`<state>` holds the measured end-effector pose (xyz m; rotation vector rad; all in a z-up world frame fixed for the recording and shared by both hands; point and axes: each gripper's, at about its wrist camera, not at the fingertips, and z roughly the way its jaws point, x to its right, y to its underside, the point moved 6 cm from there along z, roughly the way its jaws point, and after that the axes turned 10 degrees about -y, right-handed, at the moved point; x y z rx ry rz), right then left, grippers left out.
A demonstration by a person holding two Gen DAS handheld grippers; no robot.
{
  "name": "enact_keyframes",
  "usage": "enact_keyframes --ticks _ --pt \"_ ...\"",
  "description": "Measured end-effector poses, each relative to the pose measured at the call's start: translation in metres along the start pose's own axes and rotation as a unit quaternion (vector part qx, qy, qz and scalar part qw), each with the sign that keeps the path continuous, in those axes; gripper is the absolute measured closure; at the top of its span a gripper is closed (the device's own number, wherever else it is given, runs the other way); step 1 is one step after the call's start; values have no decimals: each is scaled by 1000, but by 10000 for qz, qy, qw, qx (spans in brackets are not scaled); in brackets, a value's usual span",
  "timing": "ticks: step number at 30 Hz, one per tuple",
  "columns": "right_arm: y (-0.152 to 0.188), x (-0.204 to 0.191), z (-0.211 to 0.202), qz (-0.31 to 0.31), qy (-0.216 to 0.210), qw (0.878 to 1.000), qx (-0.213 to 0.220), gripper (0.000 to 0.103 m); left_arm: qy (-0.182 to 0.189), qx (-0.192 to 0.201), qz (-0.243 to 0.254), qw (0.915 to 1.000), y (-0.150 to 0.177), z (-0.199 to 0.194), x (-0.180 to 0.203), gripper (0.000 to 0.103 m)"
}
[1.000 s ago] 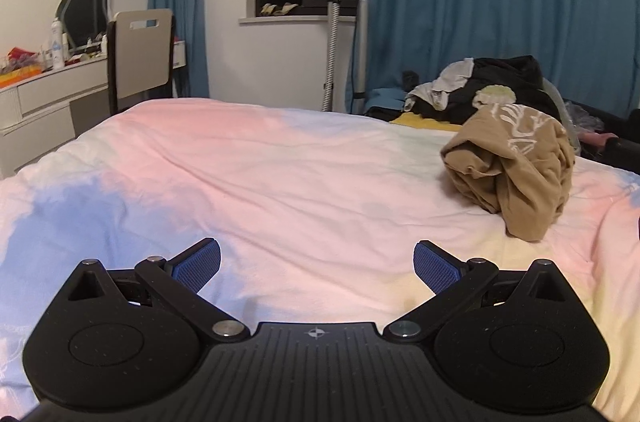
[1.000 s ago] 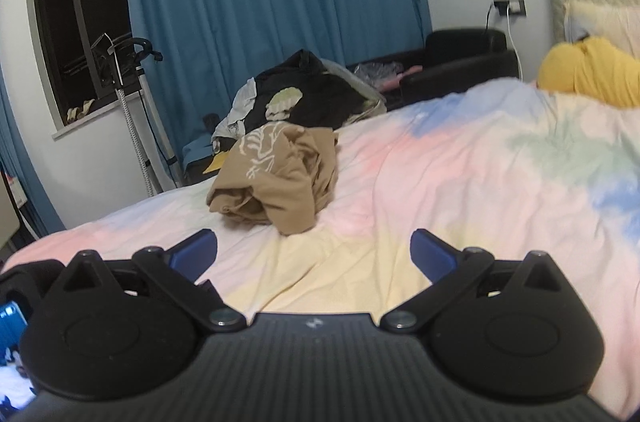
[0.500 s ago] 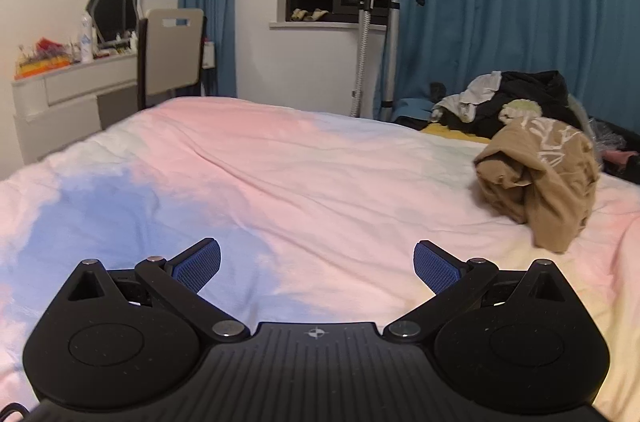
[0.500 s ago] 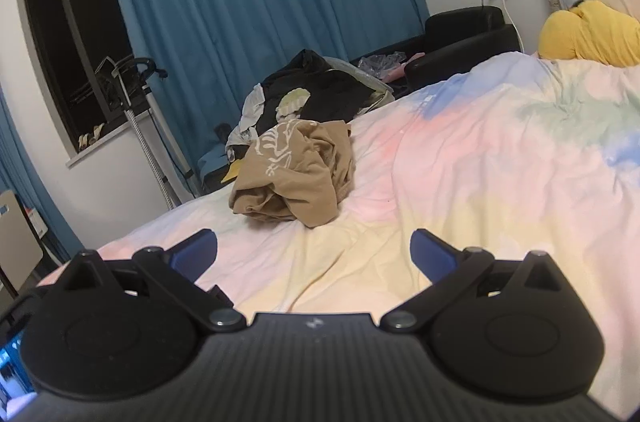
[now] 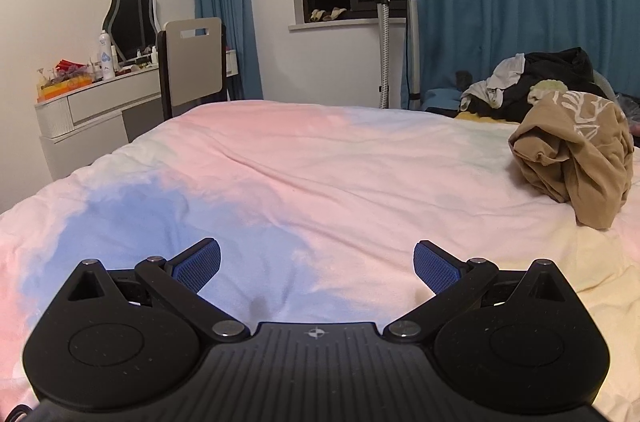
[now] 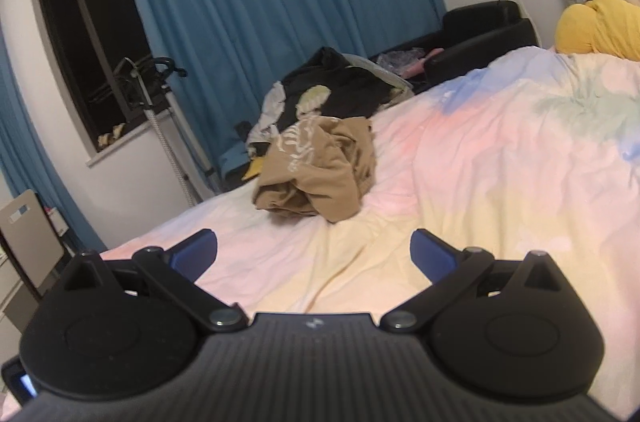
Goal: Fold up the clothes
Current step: 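Move both grippers toward the crumpled tan T-shirt on the bed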
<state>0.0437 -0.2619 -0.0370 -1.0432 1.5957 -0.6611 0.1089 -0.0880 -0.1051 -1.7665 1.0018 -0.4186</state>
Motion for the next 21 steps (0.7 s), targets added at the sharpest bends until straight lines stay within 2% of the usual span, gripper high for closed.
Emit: enact_keyframes --ticks 21 --pt "2 -3 -6 163 -108 9998 -24 0 86 -9 -47 10000 0 -5 -3 0"
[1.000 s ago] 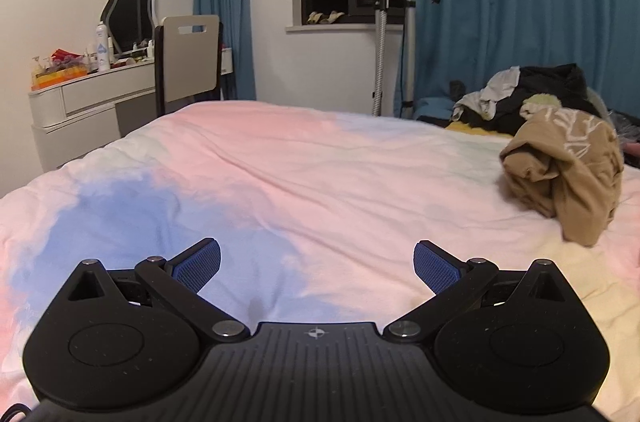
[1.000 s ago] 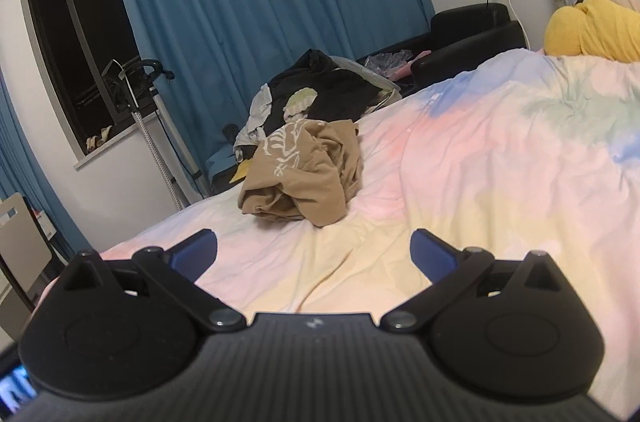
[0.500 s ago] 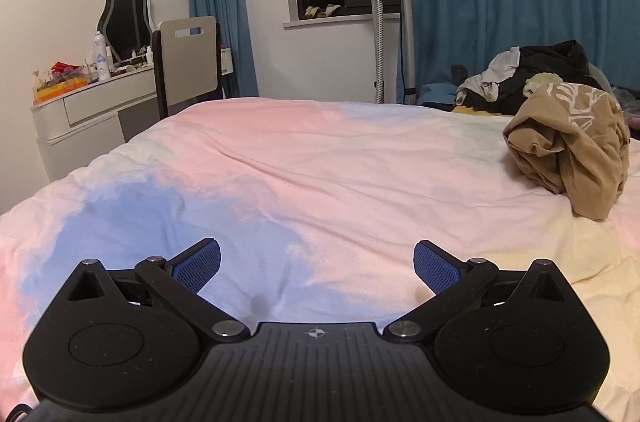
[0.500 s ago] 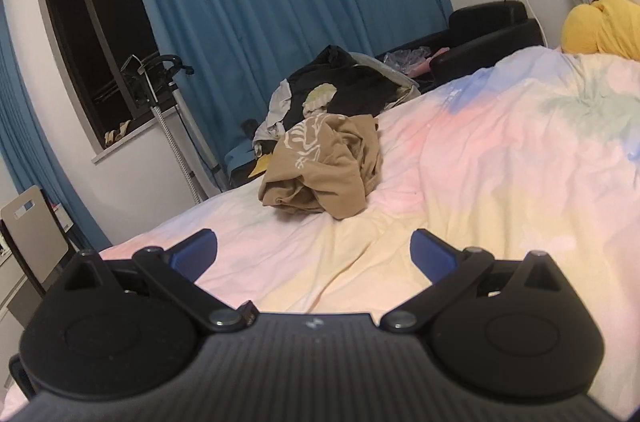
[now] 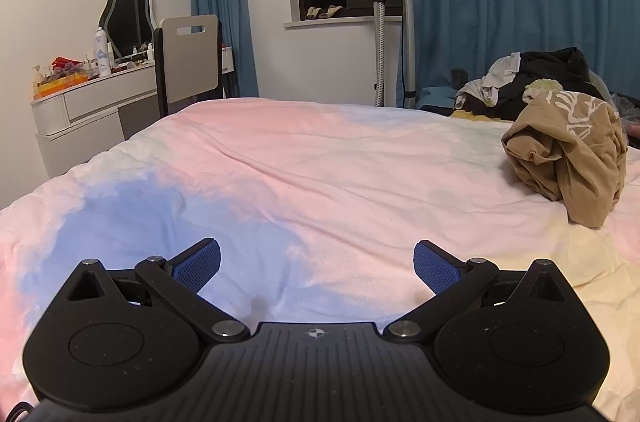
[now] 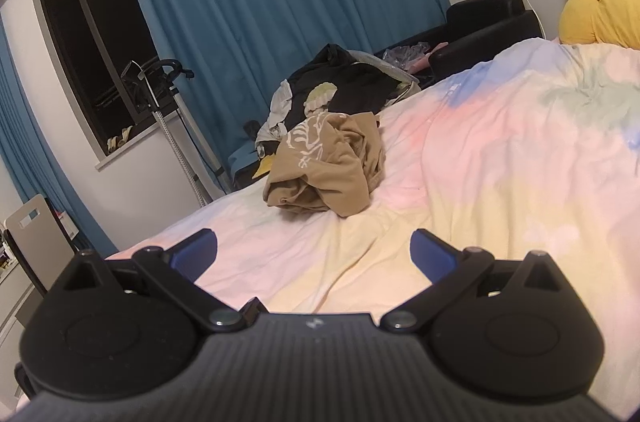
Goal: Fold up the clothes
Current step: 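Move both grippers toward the crumpled tan T-shirt on the bed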
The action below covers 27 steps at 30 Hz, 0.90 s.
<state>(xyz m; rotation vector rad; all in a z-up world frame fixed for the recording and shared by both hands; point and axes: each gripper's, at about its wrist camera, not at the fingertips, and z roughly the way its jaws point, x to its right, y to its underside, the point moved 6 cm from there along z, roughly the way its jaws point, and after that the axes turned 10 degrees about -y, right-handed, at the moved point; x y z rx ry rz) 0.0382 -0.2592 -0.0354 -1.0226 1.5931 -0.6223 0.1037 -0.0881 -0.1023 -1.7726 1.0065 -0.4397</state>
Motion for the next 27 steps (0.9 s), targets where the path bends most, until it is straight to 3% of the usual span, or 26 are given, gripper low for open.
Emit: enact_keyframes --ticks 10,17,23,27 --pt "-1 -6 -7 -64 -110 9999 -29 0 73 -26 -1 10000 -3 -8 -7 0" --pt "-15 -8 -16 -343 -206 9992 81 0 321 -155 121 9993 -2 -11 -14 0" --pt "-42 -13 -20 -1564 -412 9855 521 0 703 128 322 9969 -21 -19 -28 0" --pt "-73 -21 -6 -2032 -570 9767 399 0 916 530 473 9933 -42 -26 -35 0"
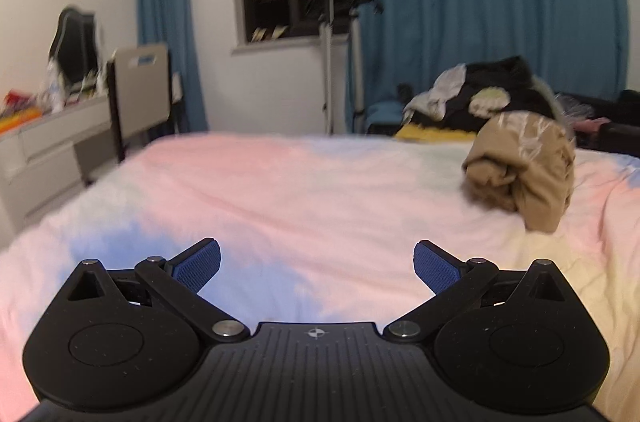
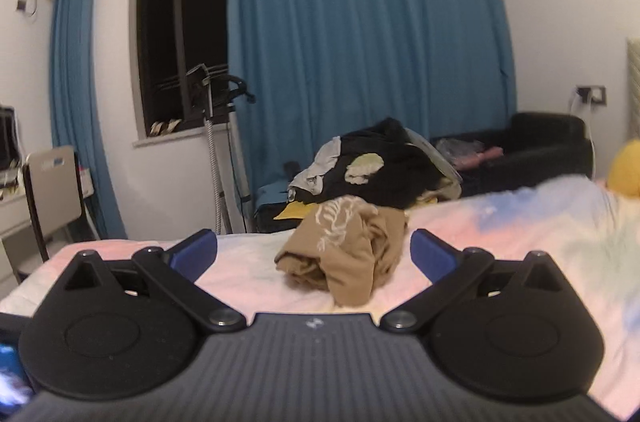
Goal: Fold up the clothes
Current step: 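Move both grippers toward the crumpled tan T-shirt on the bed, then grasp the tan T-shirt with the left gripper and lift it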
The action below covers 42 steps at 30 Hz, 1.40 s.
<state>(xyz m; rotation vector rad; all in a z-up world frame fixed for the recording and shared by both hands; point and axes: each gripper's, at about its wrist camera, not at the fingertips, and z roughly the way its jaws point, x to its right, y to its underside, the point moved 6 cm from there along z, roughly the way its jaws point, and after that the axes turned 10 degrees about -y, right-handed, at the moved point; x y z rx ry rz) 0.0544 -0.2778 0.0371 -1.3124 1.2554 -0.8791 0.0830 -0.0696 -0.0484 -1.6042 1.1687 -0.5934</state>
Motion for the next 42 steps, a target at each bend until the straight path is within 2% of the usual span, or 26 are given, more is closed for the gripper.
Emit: enact_keyframes --ticks 3,5,8,12,15,19,23,27,28,30,31,32,35,37,42 --pt "-23 7 19 -410 63 9991 -12 0 326 25 156 9993 -6 3 2 0" --pt "-26 19 36 -364 271 9987 -235 0 615 -84 234 9978 -6 8 8 0" --pt "-14 38 47 57 440 9979 -481 0 1056 -114 462 9933 -5 17 21 0" --pt "12 46 52 -275 530 9961 -652 0 1420 141 909 9856 -10 37 48 0" --pt "21 57 60 217 472 9959 -746 0 1683 106 1021 9804 -14 62 74 3" --pt "30 65 78 631 313 9936 -888 0 1947 -86 921 9765 -20 105 119 16" --pt "46 72 97 527 297 9941 -904 0 2085 -168 999 9728 -23 140 164 31" --pt "65 84 111 578 183 9943 -874 0 2254 -170 1081 9681 -29 165 203 35" --pt "69 88 114 588 106 9945 -856 0 2279 -176 1131 9669 -31 170 211 41" --pt "75 96 120 632 -35 9946 -817 0 2245 -159 1288 9658 -34 177 223 44" --pt "77 100 122 693 -86 9945 -786 0 2220 -162 1330 9658 -36 179 226 52" --pt "78 104 123 761 -134 9942 -750 0 2201 -200 1294 9667 -39 181 224 66" --pt "80 112 126 797 -193 9950 -566 0 2175 -261 1102 9695 -49 179 213 79" --pt "81 119 126 908 -162 9946 -474 0 2218 -49 935 9706 -65 166 199 82" --pt "70 130 110 1054 -33 9943 -137 0 2419 191 421 9692 -99 116 143 84"
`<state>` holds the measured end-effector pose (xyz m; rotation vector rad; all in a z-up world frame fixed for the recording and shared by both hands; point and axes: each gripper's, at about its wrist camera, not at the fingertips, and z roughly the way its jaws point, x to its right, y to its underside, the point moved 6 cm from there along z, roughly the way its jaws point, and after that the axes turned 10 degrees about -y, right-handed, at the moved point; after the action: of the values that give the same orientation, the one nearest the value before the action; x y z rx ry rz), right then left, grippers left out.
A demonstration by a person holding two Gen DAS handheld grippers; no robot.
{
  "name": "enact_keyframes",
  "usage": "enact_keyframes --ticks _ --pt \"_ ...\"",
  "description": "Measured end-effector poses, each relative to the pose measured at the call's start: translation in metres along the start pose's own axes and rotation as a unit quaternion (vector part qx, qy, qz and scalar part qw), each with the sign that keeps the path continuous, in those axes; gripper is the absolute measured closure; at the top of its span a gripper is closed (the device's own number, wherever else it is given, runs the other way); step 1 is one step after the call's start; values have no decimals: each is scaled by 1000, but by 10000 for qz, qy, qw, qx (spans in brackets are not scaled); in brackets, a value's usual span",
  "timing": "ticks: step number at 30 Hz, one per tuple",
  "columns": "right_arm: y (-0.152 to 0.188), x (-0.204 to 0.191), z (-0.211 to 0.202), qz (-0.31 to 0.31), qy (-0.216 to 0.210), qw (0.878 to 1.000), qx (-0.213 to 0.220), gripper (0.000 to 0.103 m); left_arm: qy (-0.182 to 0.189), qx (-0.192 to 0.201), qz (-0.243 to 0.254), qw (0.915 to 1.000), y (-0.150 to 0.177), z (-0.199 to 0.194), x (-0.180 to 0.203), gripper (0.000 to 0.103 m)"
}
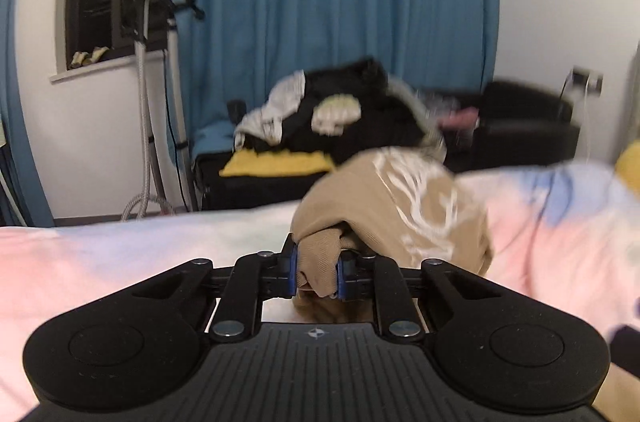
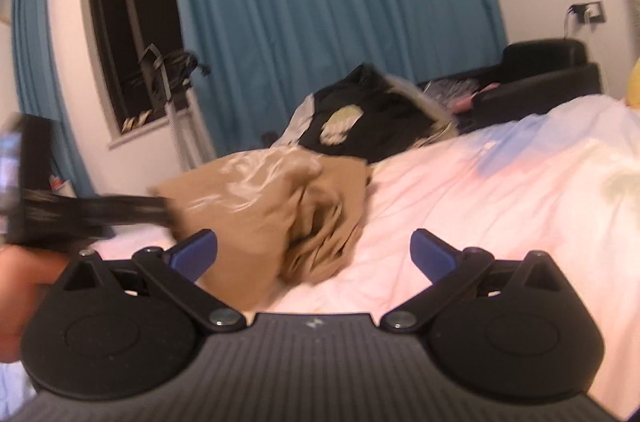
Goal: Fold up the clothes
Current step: 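Grasp the tan T-shirt with the left gripper and lift it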
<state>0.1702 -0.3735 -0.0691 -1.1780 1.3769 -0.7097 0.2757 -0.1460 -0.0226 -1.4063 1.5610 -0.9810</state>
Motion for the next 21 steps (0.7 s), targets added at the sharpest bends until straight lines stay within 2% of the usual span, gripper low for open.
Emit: enact_keyframes --ticks 8,12,15,18,21 --pt "-19 -16 -33 -189 -256 9991 288 0 -20 56 -786 9969 -16 -124 -76 84" --pt "-27 -32 -55 -177 -552 9979 282 0 -367 -36 -1210 9920 4 -165 -130 84" --pt "-30 -48 -67 -201 -760 9968 148 0 -719 -481 -1496 9850 43 -157 -168 83" --pt "-28 -67 -75 -191 -971 9951 -17 0 -1167 -734 -1390 9806 82 -138 -193 83" --pt "-19 -83 -77 -217 -1070 9936 -294 0 -1161 -766 -1477 9792 94 -129 -203 82"
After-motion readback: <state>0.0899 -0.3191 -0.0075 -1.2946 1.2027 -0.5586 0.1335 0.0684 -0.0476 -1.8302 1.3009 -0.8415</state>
